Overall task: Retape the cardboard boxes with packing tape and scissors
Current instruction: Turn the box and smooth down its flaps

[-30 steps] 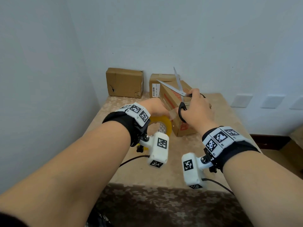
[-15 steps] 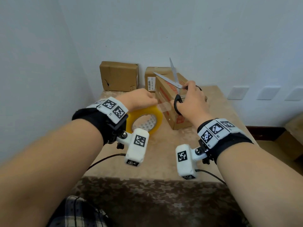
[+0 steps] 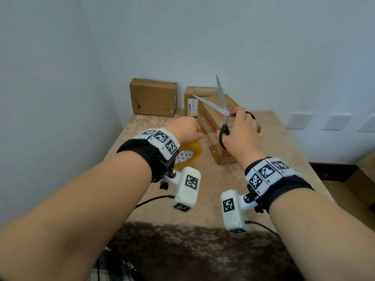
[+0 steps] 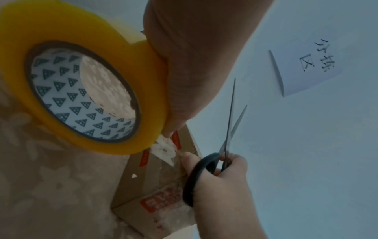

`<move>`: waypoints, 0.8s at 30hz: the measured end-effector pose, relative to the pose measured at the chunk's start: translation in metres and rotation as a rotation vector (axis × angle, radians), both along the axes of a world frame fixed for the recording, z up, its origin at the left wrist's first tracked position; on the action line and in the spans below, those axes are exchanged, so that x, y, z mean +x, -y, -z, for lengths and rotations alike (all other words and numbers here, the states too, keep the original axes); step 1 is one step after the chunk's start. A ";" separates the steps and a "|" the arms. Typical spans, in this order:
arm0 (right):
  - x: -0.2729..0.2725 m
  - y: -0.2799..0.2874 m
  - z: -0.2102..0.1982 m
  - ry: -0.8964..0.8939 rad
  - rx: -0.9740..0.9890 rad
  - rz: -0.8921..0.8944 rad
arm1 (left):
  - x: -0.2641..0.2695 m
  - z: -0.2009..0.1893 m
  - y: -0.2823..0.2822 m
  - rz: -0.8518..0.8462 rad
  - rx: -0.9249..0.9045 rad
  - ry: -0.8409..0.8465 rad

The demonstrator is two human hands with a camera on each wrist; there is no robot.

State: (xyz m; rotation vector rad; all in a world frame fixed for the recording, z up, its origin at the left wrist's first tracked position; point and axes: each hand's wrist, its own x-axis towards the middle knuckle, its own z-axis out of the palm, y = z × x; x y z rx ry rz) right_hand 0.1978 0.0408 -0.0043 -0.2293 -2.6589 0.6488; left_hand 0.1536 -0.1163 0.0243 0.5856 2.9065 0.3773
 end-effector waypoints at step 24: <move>0.080 -0.038 -0.070 1.040 -0.369 -0.302 | 0.023 -0.006 -0.004 -0.083 0.157 0.004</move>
